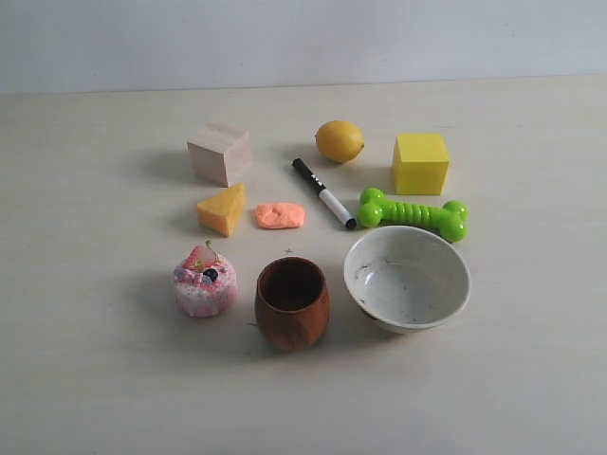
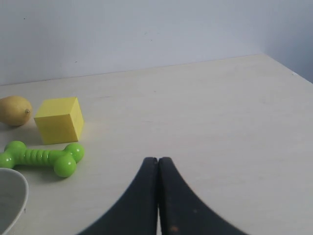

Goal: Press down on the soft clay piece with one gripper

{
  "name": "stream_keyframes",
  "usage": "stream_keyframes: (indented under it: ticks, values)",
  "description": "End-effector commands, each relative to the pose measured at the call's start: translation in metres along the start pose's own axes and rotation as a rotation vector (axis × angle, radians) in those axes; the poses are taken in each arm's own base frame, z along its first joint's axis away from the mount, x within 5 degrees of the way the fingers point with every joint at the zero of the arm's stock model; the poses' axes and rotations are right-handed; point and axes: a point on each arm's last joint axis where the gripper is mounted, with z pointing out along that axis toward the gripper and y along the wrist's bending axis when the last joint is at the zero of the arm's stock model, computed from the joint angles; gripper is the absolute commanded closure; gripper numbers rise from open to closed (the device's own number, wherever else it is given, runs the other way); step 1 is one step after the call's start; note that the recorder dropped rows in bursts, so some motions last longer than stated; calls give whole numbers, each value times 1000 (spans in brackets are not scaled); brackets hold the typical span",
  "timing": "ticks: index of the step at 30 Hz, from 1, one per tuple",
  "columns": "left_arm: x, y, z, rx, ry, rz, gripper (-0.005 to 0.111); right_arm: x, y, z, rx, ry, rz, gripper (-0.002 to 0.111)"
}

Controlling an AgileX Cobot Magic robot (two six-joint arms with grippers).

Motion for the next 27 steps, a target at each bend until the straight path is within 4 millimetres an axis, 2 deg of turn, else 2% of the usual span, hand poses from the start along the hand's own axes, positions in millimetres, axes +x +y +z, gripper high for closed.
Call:
stream_keyframes:
  ticks: [1,7,8,12,13,17,27]
  values:
    - [32,4,-12,-103,-13,-27,107,1,0,0,7,-6,-3,108]
    - [84,5,-16,-179,2,-34,107,1,0,0,7,-6,-3,108]
    - [102,5,-13,-181,-6,-33,107,1,0,0,7,-6,-3,108]
    - [135,5,-4,-183,-45,-38,107,1,0,0,7,-6,-3,108]
    - [149,5,-2,-180,-53,-55,107,1,0,0,7,-6,-3,108]
    - [180,4,4,-170,16,-132,107,1,0,0,7,-6,-3,108]
    - [199,1,2,-149,220,-109,107,1,0,0,7,-6,-3,108]
